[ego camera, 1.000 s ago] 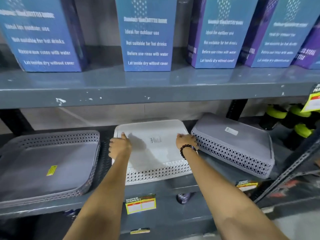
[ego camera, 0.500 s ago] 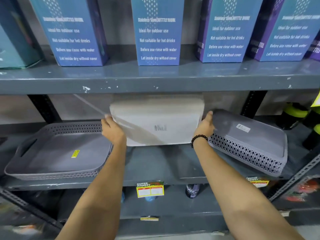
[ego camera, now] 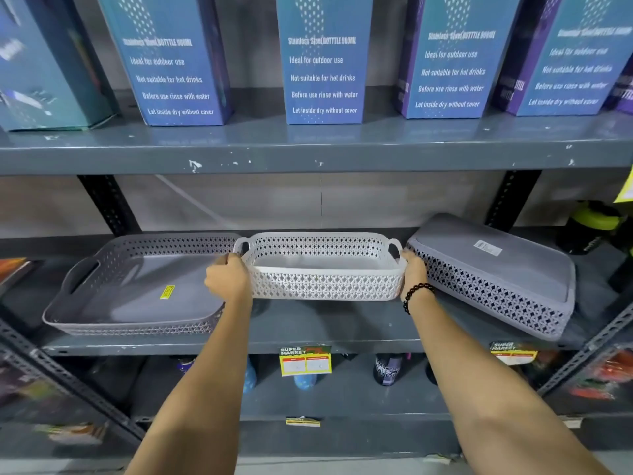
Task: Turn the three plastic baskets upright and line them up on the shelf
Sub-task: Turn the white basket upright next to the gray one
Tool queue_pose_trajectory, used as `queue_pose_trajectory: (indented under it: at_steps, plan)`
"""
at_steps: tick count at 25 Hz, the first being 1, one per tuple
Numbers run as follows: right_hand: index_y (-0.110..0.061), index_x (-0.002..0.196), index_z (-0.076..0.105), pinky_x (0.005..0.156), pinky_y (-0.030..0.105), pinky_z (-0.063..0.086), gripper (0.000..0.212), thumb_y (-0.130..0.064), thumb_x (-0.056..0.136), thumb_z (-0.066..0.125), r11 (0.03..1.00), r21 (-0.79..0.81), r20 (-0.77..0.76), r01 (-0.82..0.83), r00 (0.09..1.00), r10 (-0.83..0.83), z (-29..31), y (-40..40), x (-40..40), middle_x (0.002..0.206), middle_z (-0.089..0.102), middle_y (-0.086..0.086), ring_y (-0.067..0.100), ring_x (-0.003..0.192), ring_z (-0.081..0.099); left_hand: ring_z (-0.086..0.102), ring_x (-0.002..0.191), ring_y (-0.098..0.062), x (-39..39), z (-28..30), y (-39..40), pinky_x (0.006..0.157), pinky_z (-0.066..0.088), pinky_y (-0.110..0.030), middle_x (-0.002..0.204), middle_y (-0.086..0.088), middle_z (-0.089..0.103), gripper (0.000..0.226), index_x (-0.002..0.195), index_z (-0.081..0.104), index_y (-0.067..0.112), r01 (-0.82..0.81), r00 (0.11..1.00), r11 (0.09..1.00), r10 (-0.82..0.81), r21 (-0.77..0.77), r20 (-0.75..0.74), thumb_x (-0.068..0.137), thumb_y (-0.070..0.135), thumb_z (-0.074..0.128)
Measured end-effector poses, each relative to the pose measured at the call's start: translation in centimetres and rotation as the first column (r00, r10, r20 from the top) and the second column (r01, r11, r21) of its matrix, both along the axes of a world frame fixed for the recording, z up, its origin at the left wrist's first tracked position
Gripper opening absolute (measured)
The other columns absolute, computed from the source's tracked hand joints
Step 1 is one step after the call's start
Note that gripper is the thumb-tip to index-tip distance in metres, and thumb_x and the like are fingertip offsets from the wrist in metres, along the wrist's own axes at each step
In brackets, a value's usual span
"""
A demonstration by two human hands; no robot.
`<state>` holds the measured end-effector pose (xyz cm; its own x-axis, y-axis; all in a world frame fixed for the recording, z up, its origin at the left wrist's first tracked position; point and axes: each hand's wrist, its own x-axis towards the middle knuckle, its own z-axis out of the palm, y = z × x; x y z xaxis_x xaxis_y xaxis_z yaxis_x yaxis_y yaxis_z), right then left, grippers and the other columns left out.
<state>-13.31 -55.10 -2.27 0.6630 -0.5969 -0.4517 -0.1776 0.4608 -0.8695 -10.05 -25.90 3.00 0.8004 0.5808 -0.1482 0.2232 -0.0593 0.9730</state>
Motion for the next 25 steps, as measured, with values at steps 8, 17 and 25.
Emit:
queue_pose_trajectory:
  at_steps: [8,17,25]
  plan:
    - [-0.019,0.057,0.042,0.041,0.014,0.039,0.034,-0.007,0.088,0.047,0.949,-0.267,-0.271,-0.168,0.958,0.093,-0.7,0.5,-2.1,0.027,0.051,-0.011,0.005,0.043,0.05,0.065,0.09,-0.04,-1.8,-3.1,0.8,0.074,0.053,-0.04,0.103,-0.025,0.066,0.021,0.076,0.068,0.003,0.177,0.977,0.891,-0.107,0.419,-0.186,0.086,-0.002,0.05]
    - [-0.019,0.055,0.036,0.039,0.017,0.035,0.041,-0.005,0.092,0.042,0.876,-0.427,-0.335,-0.223,0.939,0.075,-0.7,1.3,-2.6,0.058,0.036,-0.002,0.01,0.051,0.033,0.06,0.096,-0.039,-2.2,-4.3,1.1,0.079,0.054,-0.045,0.107,-0.023,0.061,0.02,0.095,0.063,-0.008,0.249,0.96,0.777,-0.116,0.578,-0.257,0.081,-0.013,0.051]
    - [-0.004,0.072,0.056,0.063,0.024,0.038,0.023,-0.009,0.09,0.044,0.751,-0.656,-0.184,-0.067,0.98,-0.074,1.4,1.8,-3.7,0.072,0.052,0.013,0.02,0.068,0.045,0.053,0.118,-0.033,-1.6,-1.9,-3.0,0.096,0.047,-0.042,0.131,-0.017,0.055,0.037,0.129,0.052,0.003,0.32,0.93,0.708,-0.363,0.629,-0.064,0.092,0.007,0.048]
